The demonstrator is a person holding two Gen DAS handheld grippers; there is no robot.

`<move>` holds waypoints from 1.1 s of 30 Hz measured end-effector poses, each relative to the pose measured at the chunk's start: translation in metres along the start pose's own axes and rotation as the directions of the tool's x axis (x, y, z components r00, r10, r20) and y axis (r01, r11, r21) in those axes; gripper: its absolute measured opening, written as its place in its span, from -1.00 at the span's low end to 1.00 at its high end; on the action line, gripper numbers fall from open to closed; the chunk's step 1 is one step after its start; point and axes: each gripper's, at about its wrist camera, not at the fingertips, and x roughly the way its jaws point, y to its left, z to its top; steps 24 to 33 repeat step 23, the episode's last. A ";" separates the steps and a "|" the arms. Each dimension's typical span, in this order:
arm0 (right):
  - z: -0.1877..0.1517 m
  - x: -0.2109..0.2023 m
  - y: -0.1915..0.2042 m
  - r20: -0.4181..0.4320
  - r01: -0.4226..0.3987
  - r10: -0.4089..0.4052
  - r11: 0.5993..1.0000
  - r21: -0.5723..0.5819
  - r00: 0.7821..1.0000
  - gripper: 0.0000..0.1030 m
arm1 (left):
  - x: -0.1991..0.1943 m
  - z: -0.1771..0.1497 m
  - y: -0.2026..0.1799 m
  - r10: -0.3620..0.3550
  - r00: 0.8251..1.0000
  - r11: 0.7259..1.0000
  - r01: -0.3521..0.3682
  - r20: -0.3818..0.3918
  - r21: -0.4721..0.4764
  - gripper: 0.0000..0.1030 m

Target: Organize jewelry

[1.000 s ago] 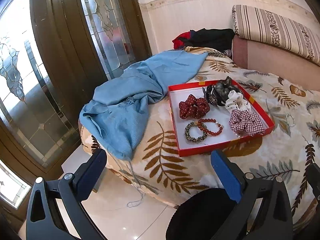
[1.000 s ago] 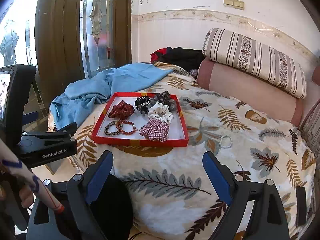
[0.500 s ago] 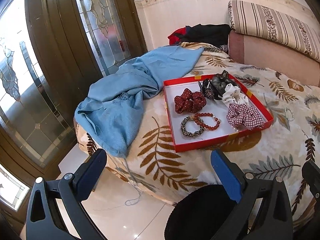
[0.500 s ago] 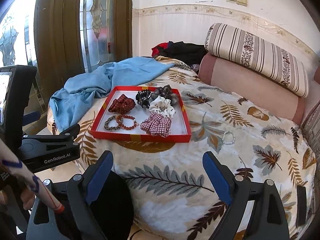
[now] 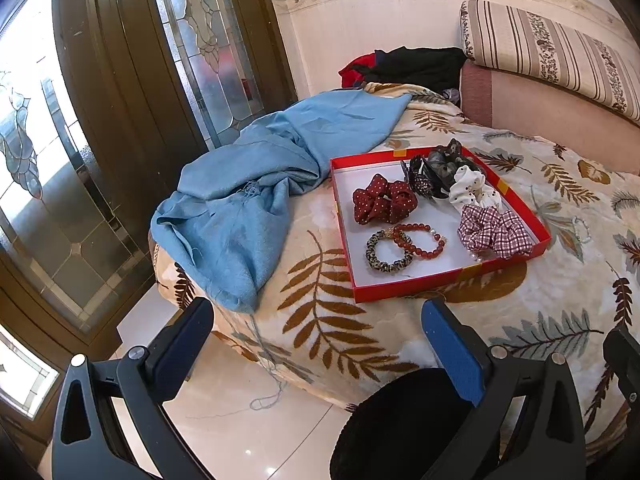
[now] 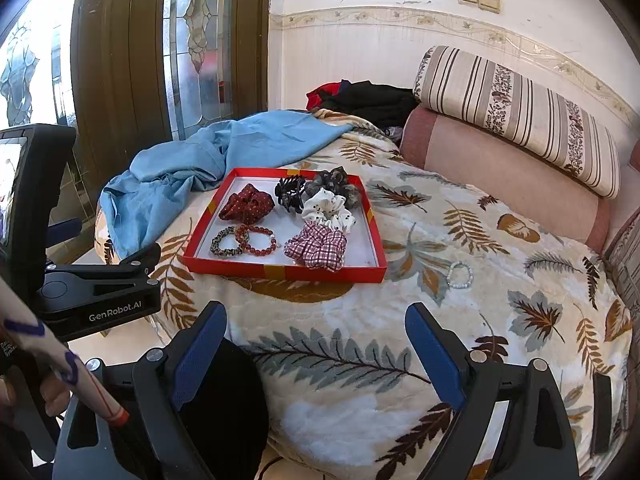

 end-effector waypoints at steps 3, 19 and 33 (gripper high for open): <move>0.000 0.000 0.000 0.000 0.000 0.000 1.000 -0.001 1.000 0.82 | 0.000 0.000 0.000 0.000 1.000 1.000 0.000 0.001 0.000 1.00; -0.003 0.002 -0.001 -0.010 -0.001 0.002 1.000 0.013 1.000 0.82 | 0.000 -0.001 0.004 -0.002 1.000 1.000 0.002 0.003 0.006 1.00; -0.003 0.003 -0.005 -0.010 0.003 -0.003 0.999 0.035 1.000 0.82 | -0.002 -0.001 0.008 0.018 0.999 1.000 -0.019 0.047 0.024 1.00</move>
